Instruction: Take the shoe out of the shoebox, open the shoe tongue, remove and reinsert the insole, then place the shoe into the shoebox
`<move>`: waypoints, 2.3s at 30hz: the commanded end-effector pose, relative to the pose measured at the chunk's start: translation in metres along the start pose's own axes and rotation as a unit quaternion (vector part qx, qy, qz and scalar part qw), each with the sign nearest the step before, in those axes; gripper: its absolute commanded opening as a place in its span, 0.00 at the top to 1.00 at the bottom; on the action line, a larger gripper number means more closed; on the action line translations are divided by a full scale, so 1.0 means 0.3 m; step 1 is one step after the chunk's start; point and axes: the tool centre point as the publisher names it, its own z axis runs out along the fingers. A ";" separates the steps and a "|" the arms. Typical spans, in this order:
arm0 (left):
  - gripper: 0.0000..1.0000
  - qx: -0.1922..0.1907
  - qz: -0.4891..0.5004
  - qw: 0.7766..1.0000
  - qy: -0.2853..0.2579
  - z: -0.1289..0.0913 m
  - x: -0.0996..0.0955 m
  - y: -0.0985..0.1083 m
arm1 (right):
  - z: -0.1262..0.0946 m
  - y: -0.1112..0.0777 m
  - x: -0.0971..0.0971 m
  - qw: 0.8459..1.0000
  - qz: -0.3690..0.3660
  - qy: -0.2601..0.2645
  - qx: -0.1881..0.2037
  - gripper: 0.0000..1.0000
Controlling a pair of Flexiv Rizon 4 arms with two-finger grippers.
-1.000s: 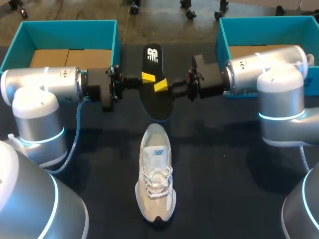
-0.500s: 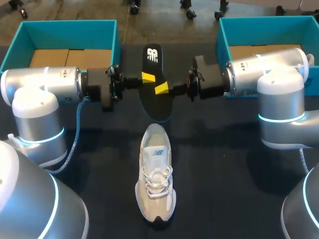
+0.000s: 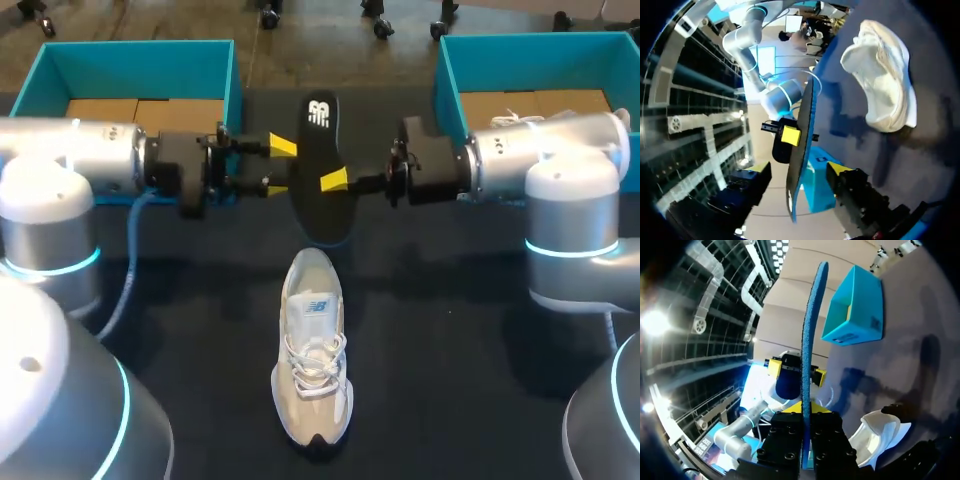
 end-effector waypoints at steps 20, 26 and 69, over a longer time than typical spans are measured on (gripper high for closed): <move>0.00 -0.058 -0.201 0.957 0.200 -0.126 -0.012 -0.038 | -0.073 0.006 -0.018 0.999 -0.034 -0.009 -0.021 1.00; 0.00 -0.135 -0.264 0.909 0.292 -0.160 -0.018 -0.083 | -0.104 0.009 -0.034 0.995 -0.065 -0.070 -0.039 1.00; 0.00 -0.225 -0.560 0.685 0.408 -0.125 0.266 -0.249 | -0.054 -0.047 -0.143 0.988 -0.134 -0.059 -0.056 1.00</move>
